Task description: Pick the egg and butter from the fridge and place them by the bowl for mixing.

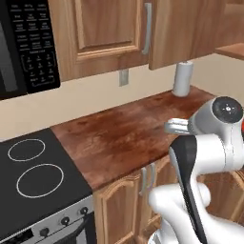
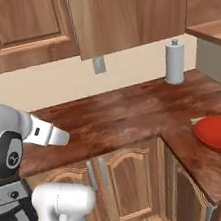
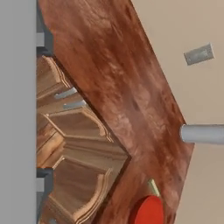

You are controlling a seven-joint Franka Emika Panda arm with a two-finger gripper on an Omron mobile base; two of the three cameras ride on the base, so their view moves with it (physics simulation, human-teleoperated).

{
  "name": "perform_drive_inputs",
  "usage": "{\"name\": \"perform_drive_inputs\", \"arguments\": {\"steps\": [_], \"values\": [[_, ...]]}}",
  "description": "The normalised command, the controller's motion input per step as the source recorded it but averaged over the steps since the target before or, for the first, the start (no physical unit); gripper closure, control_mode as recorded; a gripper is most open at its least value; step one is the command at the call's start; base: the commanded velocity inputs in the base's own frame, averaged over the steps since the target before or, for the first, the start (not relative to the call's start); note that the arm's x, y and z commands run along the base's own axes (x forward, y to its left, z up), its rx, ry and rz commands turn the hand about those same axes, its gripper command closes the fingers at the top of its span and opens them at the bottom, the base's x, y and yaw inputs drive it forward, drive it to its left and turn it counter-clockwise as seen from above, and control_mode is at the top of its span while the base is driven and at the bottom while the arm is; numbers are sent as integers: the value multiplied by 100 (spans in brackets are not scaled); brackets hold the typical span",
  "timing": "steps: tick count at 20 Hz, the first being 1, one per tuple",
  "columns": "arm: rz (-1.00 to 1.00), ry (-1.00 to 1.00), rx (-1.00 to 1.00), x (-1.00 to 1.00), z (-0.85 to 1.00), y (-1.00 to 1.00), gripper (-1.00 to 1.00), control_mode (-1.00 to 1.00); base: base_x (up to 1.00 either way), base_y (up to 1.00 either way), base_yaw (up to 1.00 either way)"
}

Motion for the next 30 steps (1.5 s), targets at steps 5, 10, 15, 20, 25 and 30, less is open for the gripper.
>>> {"name": "perform_drive_inputs", "arguments": {"steps": [5, 10, 15, 20, 25, 30], "values": [[0, 0, 0, 0, 0, 0, -100, 100, 0, 10, 99], [0, 0, 0, 0, 0, 0, -100, 100, -6, 78, 71], [0, 0, 0, 0, 0, 0, -100, 100, 28, 100, 13], [0, 0, 0, 0, 0, 0, -100, 100, 61, 100, -4], [0, 0, 0, 0, 0, 0, -100, 100, 51, 100, -8], [0, 0, 0, 0, 0, 0, -100, 100, 14, 100, -5]]}}
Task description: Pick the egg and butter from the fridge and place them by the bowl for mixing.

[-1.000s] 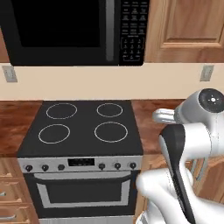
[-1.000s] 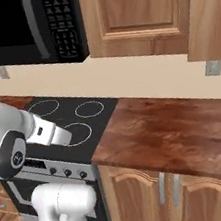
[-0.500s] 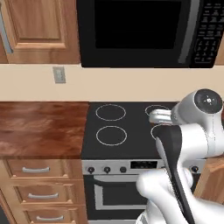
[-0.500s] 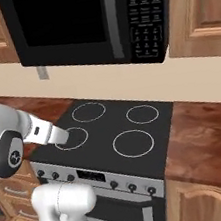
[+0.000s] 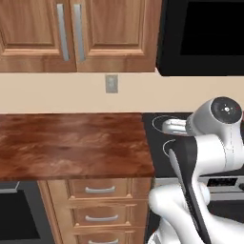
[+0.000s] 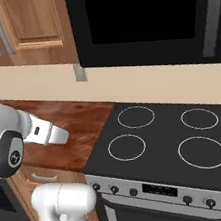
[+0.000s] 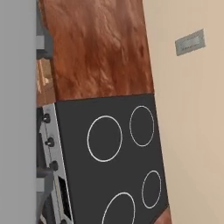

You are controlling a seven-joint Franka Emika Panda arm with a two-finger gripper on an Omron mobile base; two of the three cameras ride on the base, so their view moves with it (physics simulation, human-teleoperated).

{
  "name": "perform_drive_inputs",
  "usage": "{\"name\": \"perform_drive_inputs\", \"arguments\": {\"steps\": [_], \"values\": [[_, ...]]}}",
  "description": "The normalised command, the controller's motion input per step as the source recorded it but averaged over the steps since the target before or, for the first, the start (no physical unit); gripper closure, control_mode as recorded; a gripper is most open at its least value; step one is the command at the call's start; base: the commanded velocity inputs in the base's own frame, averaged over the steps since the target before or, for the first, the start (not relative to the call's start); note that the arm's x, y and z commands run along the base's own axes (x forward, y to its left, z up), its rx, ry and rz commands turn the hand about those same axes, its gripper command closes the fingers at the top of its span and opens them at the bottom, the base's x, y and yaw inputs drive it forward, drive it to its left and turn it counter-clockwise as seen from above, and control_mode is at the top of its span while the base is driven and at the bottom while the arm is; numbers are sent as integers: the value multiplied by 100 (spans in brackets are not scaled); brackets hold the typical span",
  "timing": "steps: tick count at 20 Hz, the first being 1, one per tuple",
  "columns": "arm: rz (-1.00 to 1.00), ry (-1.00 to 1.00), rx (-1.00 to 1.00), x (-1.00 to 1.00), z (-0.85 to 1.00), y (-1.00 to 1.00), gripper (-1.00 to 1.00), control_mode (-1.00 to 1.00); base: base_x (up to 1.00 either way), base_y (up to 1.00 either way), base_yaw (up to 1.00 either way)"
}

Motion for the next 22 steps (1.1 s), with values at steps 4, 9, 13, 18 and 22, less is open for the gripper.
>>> {"name": "perform_drive_inputs", "arguments": {"steps": [4, 9, 13, 18, 22], "values": [[0, 0, 0, 0, 0, 0, -100, 100, 7, 100, -10], [0, 0, 0, 0, 0, 0, -100, 100, 0, 100, -5], [0, 0, 0, 0, 0, 0, -100, 100, 0, 100, -6], [0, 0, 0, 0, 0, 0, -100, 100, -3, 90, 49], [0, 0, 0, 0, 0, 0, -100, 100, -2, 77, 78]]}}
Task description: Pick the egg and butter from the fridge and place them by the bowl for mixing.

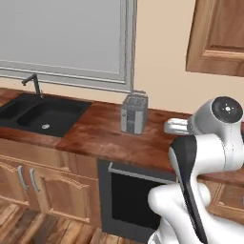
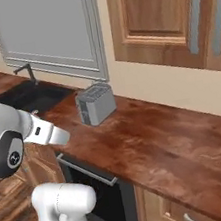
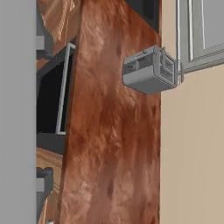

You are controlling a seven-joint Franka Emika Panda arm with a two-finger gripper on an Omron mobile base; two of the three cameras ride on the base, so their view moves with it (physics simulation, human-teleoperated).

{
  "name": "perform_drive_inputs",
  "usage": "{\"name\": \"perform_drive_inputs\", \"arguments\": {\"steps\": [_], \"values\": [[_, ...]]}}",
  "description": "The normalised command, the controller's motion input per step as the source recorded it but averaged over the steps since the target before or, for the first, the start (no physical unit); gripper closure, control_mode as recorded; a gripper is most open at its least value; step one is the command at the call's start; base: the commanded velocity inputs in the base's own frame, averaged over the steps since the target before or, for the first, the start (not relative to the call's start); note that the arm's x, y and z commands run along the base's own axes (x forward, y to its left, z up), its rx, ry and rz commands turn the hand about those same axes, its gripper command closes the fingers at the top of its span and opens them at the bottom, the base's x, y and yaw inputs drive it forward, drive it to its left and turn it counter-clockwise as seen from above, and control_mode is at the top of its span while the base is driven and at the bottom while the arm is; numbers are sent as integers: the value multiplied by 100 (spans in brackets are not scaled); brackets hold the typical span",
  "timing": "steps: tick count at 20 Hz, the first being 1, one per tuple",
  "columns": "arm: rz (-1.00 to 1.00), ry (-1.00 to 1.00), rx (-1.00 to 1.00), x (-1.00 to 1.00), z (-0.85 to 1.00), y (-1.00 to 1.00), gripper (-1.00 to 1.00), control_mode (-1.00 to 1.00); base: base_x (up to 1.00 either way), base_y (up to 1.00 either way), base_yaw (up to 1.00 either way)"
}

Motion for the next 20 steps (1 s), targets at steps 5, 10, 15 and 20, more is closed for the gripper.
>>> {"name": "perform_drive_inputs", "arguments": {"steps": [5, 10, 15, 20], "values": [[0, 0, 0, 0, 0, 0, -100, 100, -3, 85, 78], [0, 0, 0, 0, 0, 0, -100, 100, 7, 100, 63], [0, 0, 0, 0, 0, 0, -100, 100, 34, 100, 55], [0, 0, 0, 0, 0, 0, -100, 100, 65, 100, 43]]}}
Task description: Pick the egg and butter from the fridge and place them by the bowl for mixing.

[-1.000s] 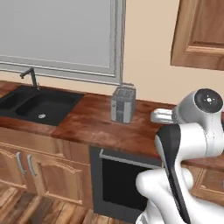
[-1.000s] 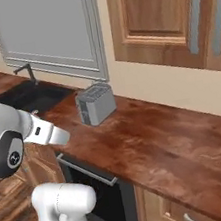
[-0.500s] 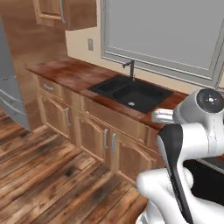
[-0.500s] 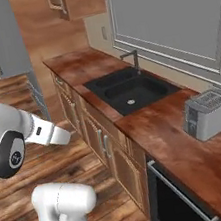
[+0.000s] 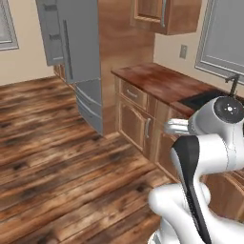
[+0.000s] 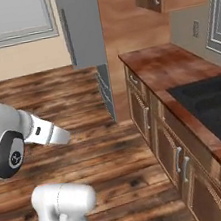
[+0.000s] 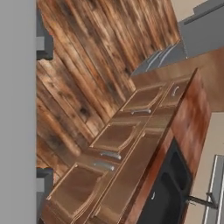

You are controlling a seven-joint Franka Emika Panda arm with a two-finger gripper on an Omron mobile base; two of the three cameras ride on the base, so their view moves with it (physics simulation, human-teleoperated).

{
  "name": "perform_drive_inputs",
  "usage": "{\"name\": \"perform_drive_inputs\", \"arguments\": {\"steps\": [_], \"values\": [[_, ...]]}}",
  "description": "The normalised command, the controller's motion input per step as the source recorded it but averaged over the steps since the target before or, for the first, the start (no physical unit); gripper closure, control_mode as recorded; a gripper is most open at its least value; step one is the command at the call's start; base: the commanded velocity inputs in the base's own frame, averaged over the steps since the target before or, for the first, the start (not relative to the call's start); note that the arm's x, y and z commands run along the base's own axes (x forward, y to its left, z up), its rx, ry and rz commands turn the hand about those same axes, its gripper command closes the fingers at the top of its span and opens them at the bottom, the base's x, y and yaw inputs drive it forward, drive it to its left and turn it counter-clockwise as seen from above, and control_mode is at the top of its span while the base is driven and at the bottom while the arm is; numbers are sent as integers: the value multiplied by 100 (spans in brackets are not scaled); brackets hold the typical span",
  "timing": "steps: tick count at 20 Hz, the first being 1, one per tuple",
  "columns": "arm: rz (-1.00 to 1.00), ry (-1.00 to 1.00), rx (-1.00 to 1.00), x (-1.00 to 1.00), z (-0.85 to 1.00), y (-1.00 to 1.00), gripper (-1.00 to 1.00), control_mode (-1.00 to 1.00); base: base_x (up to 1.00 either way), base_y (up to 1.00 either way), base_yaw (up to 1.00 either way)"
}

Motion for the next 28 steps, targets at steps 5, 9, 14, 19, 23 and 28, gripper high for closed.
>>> {"name": "perform_drive_inputs", "arguments": {"steps": [5, 9, 14, 19, 23, 28], "values": [[0, 0, 0, 0, 0, 0, -100, 100, 97, 100, 31], [0, 0, 0, 0, 0, 0, -100, 100, 100, 100, 24], [0, 0, 0, 0, 0, 0, -100, 100, 100, 100, 21], [0, 0, 0, 0, 0, 0, -100, 100, 100, 100, 15], [0, 0, 0, 0, 0, 0, -100, 100, 100, 96, 13], [0, 0, 0, 0, 0, 0, -100, 100, 100, 83, 11]]}}
